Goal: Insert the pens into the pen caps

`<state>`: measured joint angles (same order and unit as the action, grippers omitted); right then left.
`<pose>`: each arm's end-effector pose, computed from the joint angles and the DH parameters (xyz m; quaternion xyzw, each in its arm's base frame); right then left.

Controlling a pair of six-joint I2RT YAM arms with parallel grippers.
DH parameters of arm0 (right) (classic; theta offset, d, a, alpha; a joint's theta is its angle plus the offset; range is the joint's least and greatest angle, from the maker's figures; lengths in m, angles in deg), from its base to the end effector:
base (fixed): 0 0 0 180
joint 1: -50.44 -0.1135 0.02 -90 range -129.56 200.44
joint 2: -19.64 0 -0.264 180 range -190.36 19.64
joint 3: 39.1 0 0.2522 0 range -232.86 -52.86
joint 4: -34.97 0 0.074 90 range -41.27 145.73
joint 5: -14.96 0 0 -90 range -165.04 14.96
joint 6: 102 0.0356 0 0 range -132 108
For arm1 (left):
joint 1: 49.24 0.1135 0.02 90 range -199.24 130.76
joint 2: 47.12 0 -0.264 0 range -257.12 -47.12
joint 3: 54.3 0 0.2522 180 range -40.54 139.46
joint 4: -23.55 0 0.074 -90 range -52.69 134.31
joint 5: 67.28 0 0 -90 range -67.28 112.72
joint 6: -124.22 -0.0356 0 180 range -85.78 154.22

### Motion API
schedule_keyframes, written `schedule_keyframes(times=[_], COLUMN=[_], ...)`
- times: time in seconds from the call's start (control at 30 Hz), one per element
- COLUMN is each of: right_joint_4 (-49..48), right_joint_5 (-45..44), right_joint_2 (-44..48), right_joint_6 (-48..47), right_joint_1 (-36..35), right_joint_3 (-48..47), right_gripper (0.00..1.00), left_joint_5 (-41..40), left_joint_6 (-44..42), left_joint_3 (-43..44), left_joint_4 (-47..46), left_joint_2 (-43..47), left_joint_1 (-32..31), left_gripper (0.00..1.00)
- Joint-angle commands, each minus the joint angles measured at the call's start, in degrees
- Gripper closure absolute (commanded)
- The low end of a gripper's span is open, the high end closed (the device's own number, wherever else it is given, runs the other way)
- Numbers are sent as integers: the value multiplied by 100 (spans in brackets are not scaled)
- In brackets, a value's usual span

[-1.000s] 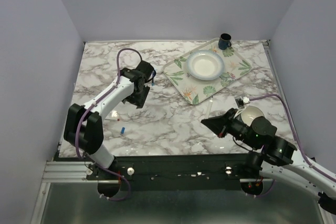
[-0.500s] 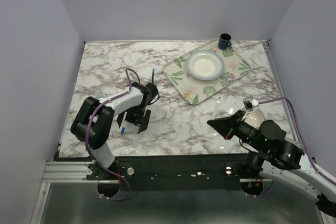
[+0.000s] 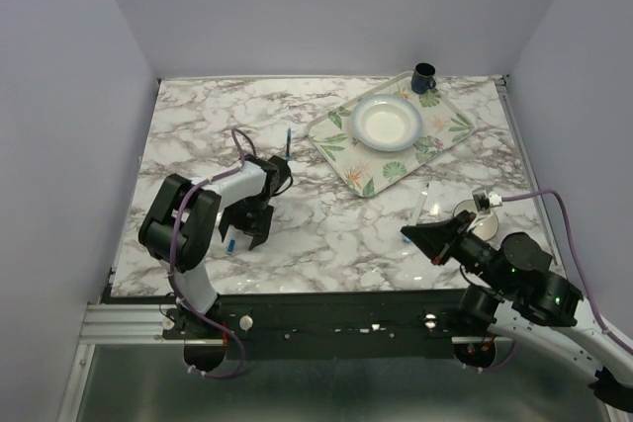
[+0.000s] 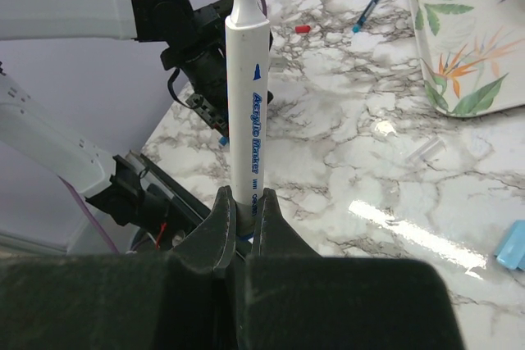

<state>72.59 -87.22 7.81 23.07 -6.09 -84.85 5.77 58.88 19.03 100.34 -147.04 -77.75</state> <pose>0.0501 0.0621 0.3013 -0.0638 0.7263 0.4336 0.5296 0.2387 -0.1178 0.1555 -0.0502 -0.9812 -0.1825 0.0375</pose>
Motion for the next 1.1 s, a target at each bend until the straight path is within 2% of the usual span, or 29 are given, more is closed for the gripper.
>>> schedule_keyframes(times=[0.0,0.13,0.47,0.63,0.8,0.97,1.07], right_joint_4=[242,277,400,462,480,418,453], right_joint_5=[-249,-284,-381,-416,-460,-451,-416], right_joint_2=[129,182,252,331,340,366,314], right_joint_6=[-70,-70,-88,-97,-79,-53,-62], right_joint_1=[2,2,2,2,2,2,11], right_joint_3=[-159,-150,-167,-150,-141,-115,-194], right_gripper=[99,99,99,99,99,99,99], left_joint_5=[403,491,588,763,930,1457,1501], left_joint_6=[-330,-410,-480,-550,-586,-586,-586], left_joint_3=[-51,-60,-68,-60,-77,-104,-95], left_joint_4=[-229,-247,-300,-352,-414,-651,-765], left_joint_2=[-45,-98,-264,-414,-467,-581,-651], left_joint_1=[214,364,654,689,689,689,689], left_gripper=[23,31,34,39,55,57,58])
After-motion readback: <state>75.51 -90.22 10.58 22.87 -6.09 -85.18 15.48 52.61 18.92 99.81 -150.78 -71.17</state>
